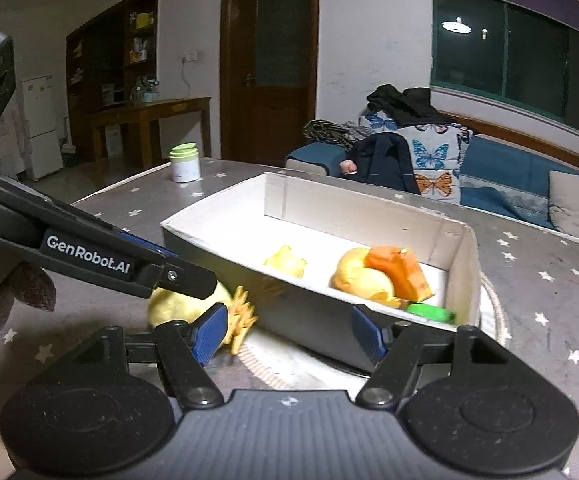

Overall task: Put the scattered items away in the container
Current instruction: 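Move the left gripper back down to the yellow plush chick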

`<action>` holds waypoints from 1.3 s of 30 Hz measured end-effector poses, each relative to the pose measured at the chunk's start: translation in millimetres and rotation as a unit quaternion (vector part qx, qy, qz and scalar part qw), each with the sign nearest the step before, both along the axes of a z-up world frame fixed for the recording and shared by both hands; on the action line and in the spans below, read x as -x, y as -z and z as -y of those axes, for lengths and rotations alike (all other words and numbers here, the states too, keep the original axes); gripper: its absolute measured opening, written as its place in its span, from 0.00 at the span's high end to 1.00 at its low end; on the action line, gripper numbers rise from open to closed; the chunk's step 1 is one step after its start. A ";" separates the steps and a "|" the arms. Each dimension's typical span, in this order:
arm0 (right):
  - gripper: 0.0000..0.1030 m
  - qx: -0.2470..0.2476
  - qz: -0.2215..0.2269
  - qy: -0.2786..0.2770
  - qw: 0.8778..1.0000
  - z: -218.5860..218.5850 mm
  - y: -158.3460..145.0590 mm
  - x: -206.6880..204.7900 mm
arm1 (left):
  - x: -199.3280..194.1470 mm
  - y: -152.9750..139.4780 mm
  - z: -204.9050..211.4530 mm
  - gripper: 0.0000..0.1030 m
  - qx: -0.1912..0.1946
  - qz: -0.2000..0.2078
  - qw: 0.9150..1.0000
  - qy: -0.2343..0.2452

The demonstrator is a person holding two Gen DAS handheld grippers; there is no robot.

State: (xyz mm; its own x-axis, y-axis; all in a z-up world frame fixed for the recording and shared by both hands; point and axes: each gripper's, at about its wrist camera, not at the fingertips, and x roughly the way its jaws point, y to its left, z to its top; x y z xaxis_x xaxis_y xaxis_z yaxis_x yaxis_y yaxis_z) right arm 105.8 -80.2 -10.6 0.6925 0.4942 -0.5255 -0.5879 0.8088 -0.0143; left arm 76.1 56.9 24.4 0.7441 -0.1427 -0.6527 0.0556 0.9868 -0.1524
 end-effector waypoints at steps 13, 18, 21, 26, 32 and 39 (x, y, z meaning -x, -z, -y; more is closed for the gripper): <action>0.32 0.006 -0.022 -0.040 0.999 -27.2 13.2 8.8 | 21.6 9.2 -32.8 0.59 0.029 -0.009 0.999 -0.034; 0.32 0.009 -0.033 -0.052 0.998 -33.3 17.2 4.8 | 21.3 17.0 -37.5 0.59 0.038 -0.016 0.998 -0.040; 0.31 0.012 -0.039 -0.061 0.997 -39.0 21.3 0.4 | 18.9 21.5 -41.9 0.60 0.045 -0.024 0.998 -0.048; 0.27 0.025 -0.040 -0.078 0.996 -52.0 30.0 -7.9 | 15.5 25.0 -48.0 0.60 0.061 -0.029 0.996 -0.051; 0.26 0.033 -0.047 -0.092 0.994 -64.1 39.2 -17.4 | 8.2 29.1 -54.5 0.61 0.076 -0.033 0.995 -0.056; 0.26 0.037 -0.049 -0.113 0.992 -68.2 41.0 -4.9 | 5.3 35.2 -63.5 0.61 0.103 -0.039 0.992 -0.060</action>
